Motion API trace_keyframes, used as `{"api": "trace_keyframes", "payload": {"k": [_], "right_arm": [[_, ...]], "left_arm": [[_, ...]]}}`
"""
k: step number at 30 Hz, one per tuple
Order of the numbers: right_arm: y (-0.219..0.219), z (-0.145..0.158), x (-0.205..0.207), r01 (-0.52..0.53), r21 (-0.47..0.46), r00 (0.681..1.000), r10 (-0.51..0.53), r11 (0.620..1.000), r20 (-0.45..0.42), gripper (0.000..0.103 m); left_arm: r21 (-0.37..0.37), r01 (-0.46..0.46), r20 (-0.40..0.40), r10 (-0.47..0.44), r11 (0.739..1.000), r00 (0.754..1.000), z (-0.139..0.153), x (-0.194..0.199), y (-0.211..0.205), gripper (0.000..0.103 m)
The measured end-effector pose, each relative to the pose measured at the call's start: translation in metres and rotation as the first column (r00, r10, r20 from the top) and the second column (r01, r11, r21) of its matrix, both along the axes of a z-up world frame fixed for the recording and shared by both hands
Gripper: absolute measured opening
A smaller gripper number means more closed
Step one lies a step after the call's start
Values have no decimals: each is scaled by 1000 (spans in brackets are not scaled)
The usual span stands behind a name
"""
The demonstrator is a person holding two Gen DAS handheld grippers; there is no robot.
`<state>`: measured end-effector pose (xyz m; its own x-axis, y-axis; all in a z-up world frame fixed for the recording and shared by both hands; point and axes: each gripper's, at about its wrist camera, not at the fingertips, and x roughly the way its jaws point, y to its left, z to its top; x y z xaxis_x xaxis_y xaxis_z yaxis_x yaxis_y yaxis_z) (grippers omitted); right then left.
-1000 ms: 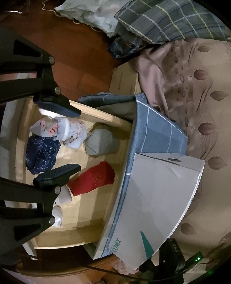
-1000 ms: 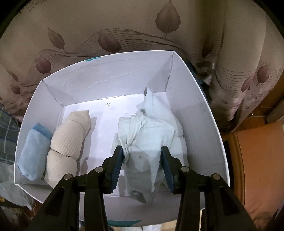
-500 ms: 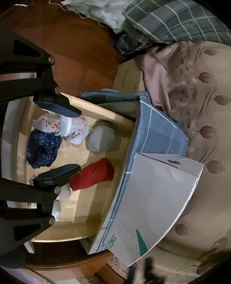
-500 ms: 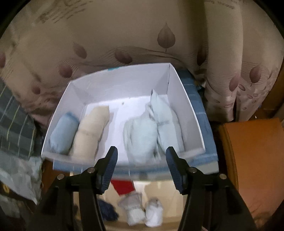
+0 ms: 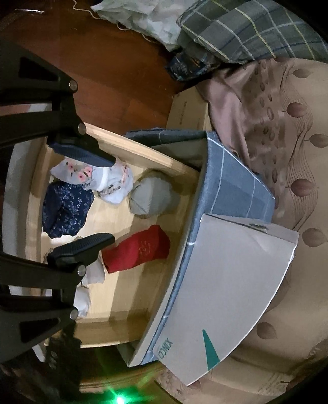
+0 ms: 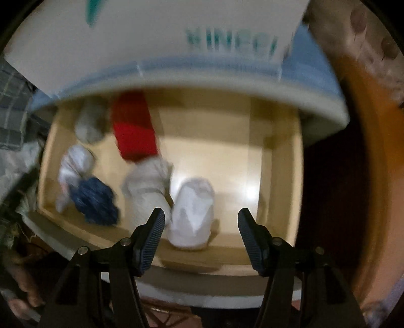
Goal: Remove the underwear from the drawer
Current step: 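Move the right gripper down into the drawer toward the grey rolled underwear, then grasp the grey rolled underwear with the right gripper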
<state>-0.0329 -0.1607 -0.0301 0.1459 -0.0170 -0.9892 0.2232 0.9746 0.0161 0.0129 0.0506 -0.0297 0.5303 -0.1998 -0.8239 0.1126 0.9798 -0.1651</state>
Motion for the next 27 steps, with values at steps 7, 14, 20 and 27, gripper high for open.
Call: {"api": "trace_keyframes", "payload": {"k": [7,14,20,27], "right_arm": [[-4,-35,1,-3,47,999,6,999,-53,57],[-9,-46,3,13,90,999,-8,996,-48,57],[-13,-59,7,15,108,998,-9,994,-63,57],[-9,-75,20,-2,119,995,14,993,-95,57]], "left_arm": [[11,-8,-48,8,1000,999,-10,6,0,56],[-56,-76,-140,68,996,988,-23,17,24,56],[-74,-112,-173,98,991,980,-33,21,30,56],[-49,-84,-200,72,995,977,-46,27,26,56]]}}
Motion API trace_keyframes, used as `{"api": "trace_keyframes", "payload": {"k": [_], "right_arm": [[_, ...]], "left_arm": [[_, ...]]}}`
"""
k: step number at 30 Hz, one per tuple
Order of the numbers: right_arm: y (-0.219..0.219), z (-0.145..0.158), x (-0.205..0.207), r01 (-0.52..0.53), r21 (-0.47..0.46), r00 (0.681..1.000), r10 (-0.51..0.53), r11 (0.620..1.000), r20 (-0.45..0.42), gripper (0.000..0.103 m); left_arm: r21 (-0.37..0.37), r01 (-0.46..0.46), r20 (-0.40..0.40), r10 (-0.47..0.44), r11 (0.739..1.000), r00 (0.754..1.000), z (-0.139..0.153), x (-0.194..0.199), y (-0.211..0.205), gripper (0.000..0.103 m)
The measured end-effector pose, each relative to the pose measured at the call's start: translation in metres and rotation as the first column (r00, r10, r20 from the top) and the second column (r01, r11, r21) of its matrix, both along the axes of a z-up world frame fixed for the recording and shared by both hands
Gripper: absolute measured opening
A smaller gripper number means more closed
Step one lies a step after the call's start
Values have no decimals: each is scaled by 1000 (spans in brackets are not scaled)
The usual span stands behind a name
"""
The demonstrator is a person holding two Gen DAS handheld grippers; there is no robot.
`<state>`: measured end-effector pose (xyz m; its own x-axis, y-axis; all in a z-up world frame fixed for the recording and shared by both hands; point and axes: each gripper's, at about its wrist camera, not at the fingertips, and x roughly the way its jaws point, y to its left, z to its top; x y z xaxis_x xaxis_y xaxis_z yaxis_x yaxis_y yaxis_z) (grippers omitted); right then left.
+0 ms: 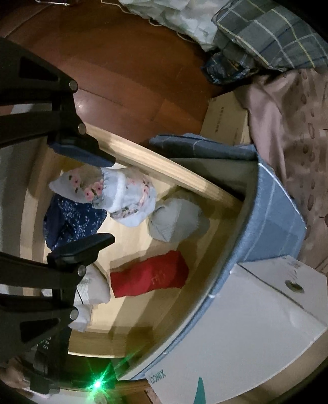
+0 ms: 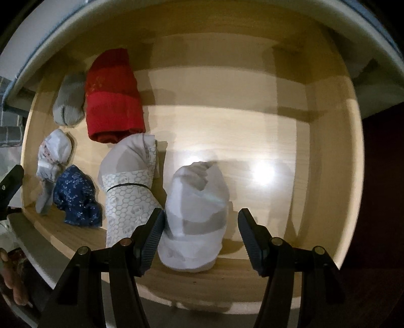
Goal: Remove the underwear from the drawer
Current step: 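Grasp the grey rolled underwear with the right gripper, then grasp the pink-floral white underwear with the left gripper while the right gripper holds the grey one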
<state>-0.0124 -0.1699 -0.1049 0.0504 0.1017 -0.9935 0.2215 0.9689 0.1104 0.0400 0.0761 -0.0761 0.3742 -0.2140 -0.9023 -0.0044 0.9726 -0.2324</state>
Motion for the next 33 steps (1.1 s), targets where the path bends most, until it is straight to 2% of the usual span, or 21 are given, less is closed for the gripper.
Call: {"api": "trace_keyframes", "payload": {"k": [7,9,16,19,23,33], "right_arm": [[3,-18,13,-26,-2,998,26,1000,-51,57],[4,-22,14,-39,-11,997,38,999,-71,48],[3,-23,12,-87,-106,992,77,991,-97,45],[-7,-25,5,-86,-148,992,71,985,-107,44],[-20,-23,1,-56,-139,994,41,989,-103,42],[-24,-22,-5,-54,-123,996,44,991,-83,42]], "left_arm": [[-9,3,-31,-4,1000,999,-9,4,2,56],[-10,12,-39,-13,1000,999,-11,5,2,56],[-8,55,-79,-56,998,995,-18,9,-3,56],[20,100,-101,-98,995,990,-19,9,-6,56],[45,160,-137,-153,986,979,-18,10,-9,56],[67,182,-214,-164,981,963,-16,32,-12,56]]}}
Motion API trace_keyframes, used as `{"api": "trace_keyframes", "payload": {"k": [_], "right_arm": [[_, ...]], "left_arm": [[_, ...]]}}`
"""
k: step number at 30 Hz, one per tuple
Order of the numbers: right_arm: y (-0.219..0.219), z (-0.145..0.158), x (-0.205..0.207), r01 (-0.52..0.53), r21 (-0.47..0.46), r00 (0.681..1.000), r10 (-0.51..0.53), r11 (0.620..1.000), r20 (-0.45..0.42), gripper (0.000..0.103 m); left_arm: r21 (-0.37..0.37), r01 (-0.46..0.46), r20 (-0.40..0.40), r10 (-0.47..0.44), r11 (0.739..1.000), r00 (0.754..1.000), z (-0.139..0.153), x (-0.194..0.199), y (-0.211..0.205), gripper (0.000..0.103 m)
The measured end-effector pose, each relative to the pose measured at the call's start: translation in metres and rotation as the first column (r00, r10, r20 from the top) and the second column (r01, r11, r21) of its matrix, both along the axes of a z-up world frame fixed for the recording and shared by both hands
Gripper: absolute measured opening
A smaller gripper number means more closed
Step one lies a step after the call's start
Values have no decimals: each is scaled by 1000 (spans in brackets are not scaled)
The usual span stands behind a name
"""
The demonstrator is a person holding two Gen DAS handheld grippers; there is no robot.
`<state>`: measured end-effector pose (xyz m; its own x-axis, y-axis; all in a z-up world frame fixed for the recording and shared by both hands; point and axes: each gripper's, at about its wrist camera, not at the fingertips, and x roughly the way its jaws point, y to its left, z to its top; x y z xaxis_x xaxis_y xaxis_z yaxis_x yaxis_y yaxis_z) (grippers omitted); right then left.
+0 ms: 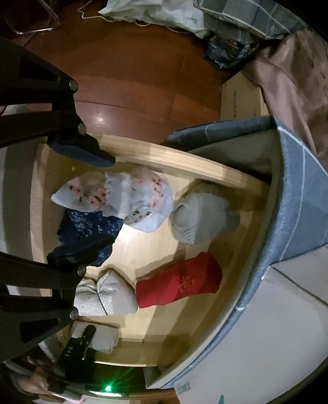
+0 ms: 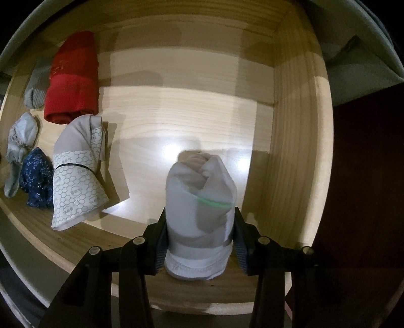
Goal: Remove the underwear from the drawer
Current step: 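Grasp the pink-floral white underwear with the left gripper while the right gripper holds the grey one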
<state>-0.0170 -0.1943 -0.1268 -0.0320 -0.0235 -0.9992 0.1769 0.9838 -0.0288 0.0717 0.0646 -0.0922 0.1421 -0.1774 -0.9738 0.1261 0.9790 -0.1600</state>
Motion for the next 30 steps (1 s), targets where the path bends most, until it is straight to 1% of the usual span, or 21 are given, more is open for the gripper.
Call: {"api": "trace_keyframes", "payload": {"k": [4,5,8,15,17,19,22,26,28,29,30], "right_arm": [[3,1,-2,-6,1,1000,6,1000,10,43],[2,2,-10,-6,3,1000,6,1000,13,43],[-2,4,-13,-13,3,1000,13,1000,17,43],[-4,-1,-14,-25,-5,999,25,1000,22,44],[-4,-2,-14,-25,-7,999,25,1000,23,44],[-2,8,-15,-26,-13,999,26,1000,20,45],[-2,9,-16,-26,-13,999,26,1000,22,45],[-2,10,-17,-26,-13,999,27,1000,23,45],[-2,10,-17,-26,-12,999,26,1000,24,45],[-2,10,-17,-27,-13,999,27,1000,24,45],[-2,11,-18,-26,-12,999,27,1000,24,45]], "left_arm": [[23,26,-21,-25,999,999,-8,4,-13,56],[33,28,-22,-28,999,999,-10,6,-16,56],[54,48,-31,-46,997,998,-18,11,-25,56],[147,88,-55,-81,985,995,-42,23,-40,56],[153,101,-45,-95,983,994,-43,24,-44,56],[164,111,-49,-104,980,993,-46,25,-48,56],[176,134,-49,-127,975,991,-48,25,-54,56],[147,142,-40,-138,979,990,-48,22,-58,56],[149,143,-43,-138,978,990,-48,22,-59,53],[155,143,-43,-138,978,990,-49,22,-59,44],[161,147,-46,-142,976,989,-50,23,-60,38]]}}
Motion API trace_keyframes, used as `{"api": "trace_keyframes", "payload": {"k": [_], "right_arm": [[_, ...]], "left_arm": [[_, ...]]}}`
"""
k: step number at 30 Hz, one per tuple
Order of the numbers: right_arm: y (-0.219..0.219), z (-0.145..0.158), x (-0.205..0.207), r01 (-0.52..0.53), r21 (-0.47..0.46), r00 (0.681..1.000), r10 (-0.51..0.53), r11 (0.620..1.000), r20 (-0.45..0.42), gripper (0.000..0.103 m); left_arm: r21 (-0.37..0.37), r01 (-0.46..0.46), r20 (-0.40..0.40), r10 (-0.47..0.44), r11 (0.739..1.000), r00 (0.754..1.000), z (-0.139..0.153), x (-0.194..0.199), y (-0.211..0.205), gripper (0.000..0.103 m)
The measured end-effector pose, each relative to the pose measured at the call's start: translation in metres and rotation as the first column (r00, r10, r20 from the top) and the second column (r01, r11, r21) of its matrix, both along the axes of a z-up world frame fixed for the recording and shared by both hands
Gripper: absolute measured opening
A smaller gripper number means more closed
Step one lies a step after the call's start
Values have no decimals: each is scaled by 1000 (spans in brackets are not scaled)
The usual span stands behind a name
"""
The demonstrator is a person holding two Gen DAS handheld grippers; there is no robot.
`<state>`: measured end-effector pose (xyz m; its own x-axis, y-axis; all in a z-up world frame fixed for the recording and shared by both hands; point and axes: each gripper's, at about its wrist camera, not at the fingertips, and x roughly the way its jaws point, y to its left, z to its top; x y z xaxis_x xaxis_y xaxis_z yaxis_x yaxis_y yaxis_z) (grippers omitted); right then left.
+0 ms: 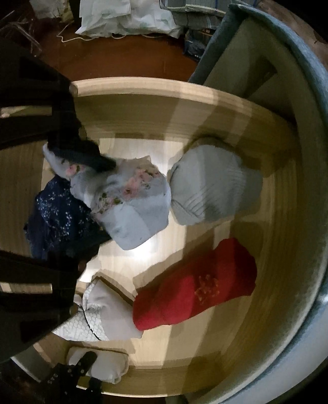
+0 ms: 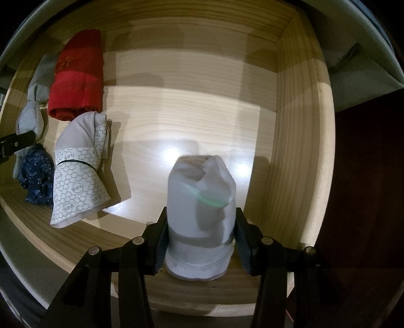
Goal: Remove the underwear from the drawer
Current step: 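Grasp the pink-floral white underwear with the left gripper while the right gripper holds the grey one, then lift the pink-floral underwear with the left gripper and carry it over the white box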
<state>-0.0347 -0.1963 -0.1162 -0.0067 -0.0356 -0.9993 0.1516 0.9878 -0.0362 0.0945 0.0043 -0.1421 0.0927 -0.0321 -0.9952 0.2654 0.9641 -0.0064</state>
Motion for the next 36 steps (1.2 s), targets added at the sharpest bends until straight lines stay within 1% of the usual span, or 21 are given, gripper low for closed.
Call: {"api": "trace_keyframes", "payload": {"k": [4,7,10,14,15,18,20,23,25,29,36], "right_arm": [[0,-1,1,0,4,1000,0,1000,2,45],[0,0,0,1,4,1000,-1,1000,2,46],[0,0,0,1,3,1000,-1,1000,2,46],[1,0,1,0,2,1000,0,1000,2,46],[1,0,1,0,2,1000,0,1000,2,46],[2,0,1,2,3,1000,-2,1000,3,46],[2,0,1,1,3,1000,-1,1000,3,46],[2,1,1,1,3,1000,-1,1000,3,46],[2,1,1,0,3,1000,0,1000,3,46],[2,0,1,0,3,1000,0,1000,3,46],[2,1,2,0,3,1000,0,1000,3,46]], "left_arm": [[20,13,3,-13,1000,1000,-4,1,-4,37],[37,14,0,-14,999,1000,-5,3,-5,39],[58,23,-13,-22,998,1000,-8,4,-10,39],[79,47,-8,-46,996,999,-9,5,-14,39],[85,55,-4,-55,995,998,-9,4,-15,34],[95,55,8,-56,994,998,-8,1,-18,25],[92,58,12,-59,994,998,-6,-1,-17,22],[85,58,21,-60,995,998,-3,-3,-12,20],[76,55,29,-57,996,998,-2,-5,-2,20],[52,49,33,-51,997,998,6,-7,1,19],[19,42,55,-43,999,998,27,-18,12,19]]}}
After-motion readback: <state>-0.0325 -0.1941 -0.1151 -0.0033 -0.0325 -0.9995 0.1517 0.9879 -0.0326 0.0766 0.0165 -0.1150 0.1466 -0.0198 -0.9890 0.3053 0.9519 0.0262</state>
